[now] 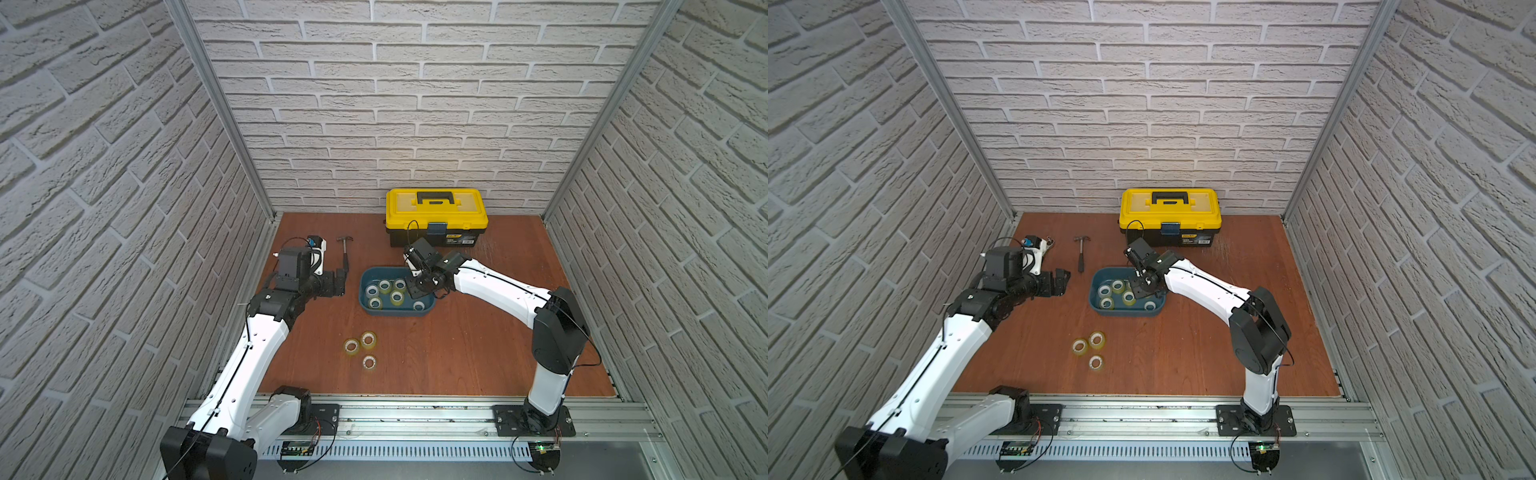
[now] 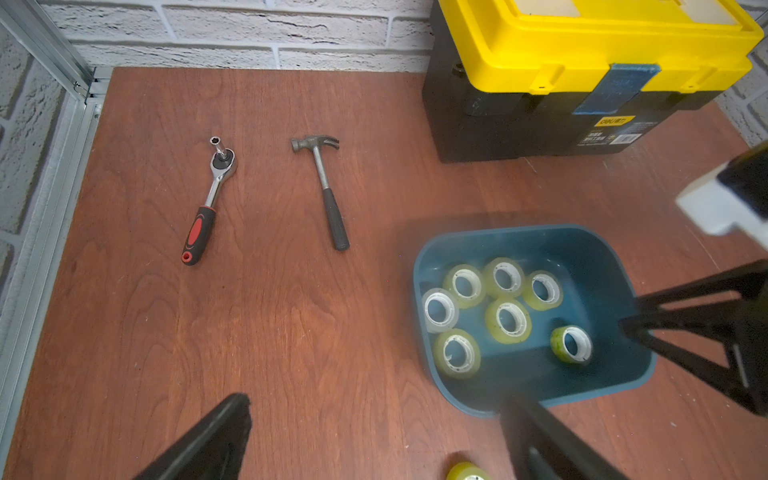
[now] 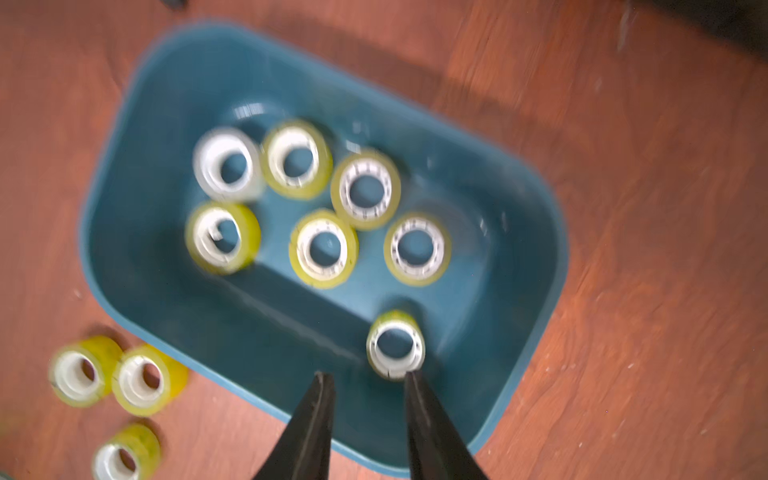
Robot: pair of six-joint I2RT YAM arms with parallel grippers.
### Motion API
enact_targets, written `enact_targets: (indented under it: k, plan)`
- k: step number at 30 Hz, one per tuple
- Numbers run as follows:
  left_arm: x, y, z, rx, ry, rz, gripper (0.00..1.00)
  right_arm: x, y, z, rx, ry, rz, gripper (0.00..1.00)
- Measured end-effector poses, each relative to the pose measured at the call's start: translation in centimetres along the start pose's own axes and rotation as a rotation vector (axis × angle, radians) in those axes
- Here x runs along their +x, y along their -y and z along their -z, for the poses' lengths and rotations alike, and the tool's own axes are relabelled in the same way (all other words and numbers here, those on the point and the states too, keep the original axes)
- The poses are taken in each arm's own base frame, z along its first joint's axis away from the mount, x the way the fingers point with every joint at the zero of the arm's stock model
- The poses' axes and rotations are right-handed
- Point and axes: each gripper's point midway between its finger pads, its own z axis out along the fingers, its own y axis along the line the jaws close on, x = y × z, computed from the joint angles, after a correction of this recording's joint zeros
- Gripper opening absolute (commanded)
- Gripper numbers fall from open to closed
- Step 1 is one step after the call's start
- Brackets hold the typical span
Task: Put the transparent tape into the storage box
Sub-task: Move the tape to the center of the board.
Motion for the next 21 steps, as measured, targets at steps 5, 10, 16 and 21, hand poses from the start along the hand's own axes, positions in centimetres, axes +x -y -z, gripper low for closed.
enact_targets:
  k: [5,10,16,21]
  plan:
    - [0.2,0.0,-0.3,0.0,-0.013,0.009,0.98,3.6,-0.9,-0.1,-0.037,-0.01,0.001,0.34]
    - [1.2,0.5,-0.8,0.024,-0.059,0.042,0.98,3.6,-3.5,3.9,-0.123,0.12,0.036,0.34]
    - [2.8,1.6,-1.2,0.069,-0.106,0.053,0.98,4.1,-6.4,6.9,-0.223,0.233,0.062,0.35]
    - [4.2,1.5,-2.4,0.063,-0.179,0.057,0.98,6.8,-8.0,5.2,-0.253,0.2,0.061,0.35]
